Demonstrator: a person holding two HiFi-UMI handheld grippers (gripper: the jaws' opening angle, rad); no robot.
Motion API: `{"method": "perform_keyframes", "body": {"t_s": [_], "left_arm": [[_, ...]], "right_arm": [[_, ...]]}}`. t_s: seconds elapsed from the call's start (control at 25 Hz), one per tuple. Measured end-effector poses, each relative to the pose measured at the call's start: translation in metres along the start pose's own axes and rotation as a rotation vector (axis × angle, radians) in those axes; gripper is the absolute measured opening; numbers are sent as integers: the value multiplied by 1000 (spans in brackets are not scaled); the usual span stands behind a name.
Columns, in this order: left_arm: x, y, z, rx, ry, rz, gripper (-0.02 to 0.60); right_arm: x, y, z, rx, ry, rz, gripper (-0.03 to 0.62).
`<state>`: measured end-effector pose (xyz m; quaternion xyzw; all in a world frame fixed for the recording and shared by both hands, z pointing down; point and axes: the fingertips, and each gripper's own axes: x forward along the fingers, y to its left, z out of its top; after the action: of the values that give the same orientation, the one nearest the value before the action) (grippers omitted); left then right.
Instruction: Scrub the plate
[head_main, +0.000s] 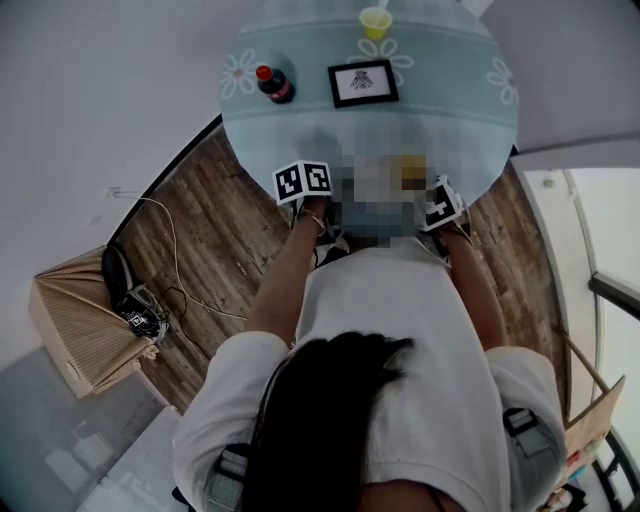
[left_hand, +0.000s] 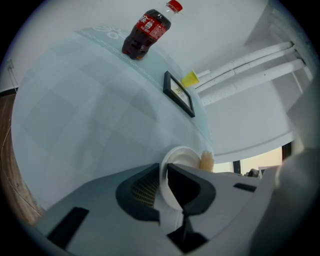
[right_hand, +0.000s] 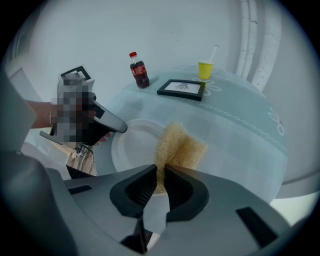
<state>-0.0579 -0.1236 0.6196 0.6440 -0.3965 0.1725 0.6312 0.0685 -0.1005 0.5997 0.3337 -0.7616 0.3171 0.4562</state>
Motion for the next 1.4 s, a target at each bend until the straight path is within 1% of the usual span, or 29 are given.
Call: {"method": "perform_keyframes", "body": {"t_s": [0.56, 1.08, 1.16, 1.28, 1.4], "left_arm": [[0, 0, 1, -8, -3, 3, 57], [0, 1, 1, -18, 3, -2, 57], [0, 1, 1, -21, 6, -4, 57], [0, 0, 0, -23, 7, -4, 57], [1, 0, 0, -25, 6, -4, 57]], "right_arm": [[14, 5, 21, -20, -5, 33, 58], [29, 24, 47, -92, -10, 64, 58], [32, 31, 47, -101, 2, 79, 58], [33, 37, 43, -128, 49, 81, 58], [37, 47, 45, -130, 48, 123, 60]]}}
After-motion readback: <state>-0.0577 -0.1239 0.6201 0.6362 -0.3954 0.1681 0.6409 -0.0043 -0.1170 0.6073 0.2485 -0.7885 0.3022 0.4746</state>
